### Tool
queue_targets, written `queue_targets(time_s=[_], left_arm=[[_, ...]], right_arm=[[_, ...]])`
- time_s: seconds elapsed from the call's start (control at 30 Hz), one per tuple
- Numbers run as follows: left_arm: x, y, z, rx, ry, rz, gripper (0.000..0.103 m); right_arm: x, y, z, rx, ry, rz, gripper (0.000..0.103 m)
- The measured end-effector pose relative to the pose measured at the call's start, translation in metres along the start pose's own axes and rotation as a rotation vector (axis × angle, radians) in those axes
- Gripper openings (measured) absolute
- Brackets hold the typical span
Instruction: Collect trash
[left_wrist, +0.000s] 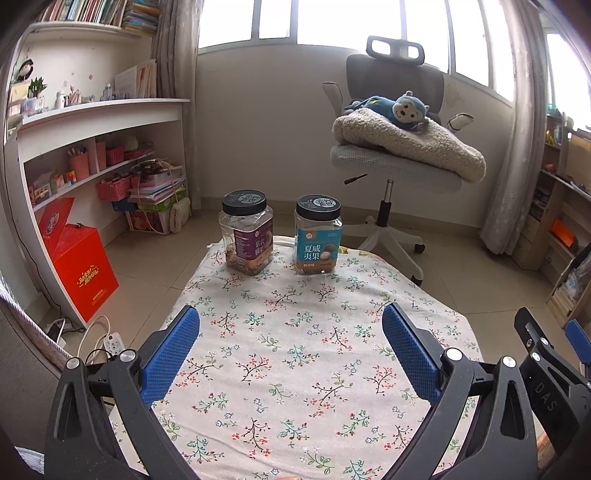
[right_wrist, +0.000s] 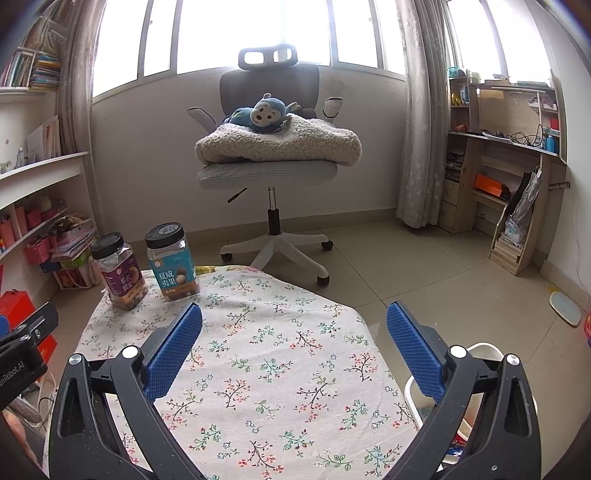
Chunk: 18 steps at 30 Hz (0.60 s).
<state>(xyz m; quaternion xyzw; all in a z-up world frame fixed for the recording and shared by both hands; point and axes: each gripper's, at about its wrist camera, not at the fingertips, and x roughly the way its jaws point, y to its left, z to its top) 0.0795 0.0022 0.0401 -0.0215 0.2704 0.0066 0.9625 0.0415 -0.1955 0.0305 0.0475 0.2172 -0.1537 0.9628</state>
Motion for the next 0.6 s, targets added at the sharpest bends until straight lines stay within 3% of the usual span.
queue_targets(time_s=[0.6], left_arm=[[-0.0013, -0.0085, -0.0033, 0.020, 0.003, -0.013, 0.096]], right_arm=[[0.0019, -0.0039, -0.0014, 0.004, 0.004, -0.005, 0.096]])
